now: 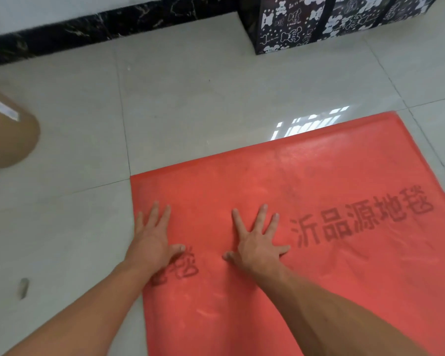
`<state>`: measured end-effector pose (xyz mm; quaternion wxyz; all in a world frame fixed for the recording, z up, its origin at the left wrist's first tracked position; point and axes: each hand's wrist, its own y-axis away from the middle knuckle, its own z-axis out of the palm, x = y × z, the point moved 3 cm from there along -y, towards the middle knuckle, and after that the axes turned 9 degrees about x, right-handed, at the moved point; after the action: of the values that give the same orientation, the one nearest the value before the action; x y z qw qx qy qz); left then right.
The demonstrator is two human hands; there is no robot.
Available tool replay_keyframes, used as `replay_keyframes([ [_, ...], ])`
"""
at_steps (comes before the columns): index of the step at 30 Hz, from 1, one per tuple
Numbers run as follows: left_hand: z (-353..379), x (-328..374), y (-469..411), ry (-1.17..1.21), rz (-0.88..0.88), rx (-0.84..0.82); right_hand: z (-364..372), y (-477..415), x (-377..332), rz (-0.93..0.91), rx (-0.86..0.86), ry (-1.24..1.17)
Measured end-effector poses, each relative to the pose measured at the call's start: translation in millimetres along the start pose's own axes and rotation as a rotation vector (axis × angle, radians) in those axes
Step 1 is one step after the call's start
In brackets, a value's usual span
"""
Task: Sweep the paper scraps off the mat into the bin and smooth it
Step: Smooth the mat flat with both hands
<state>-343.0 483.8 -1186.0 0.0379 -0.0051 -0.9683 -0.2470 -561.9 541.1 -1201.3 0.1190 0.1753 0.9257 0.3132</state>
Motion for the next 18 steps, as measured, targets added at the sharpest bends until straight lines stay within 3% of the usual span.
replay_keyframes([
  [4, 12, -17, -3, 0.076, -0.151, -0.117, 2, 2, -1, 0.006, -0.001, 0.024],
  [18, 12, -8, -11, -0.067, -0.125, -0.219, 1, -2, -3, 0.017, -0.024, 0.037],
])
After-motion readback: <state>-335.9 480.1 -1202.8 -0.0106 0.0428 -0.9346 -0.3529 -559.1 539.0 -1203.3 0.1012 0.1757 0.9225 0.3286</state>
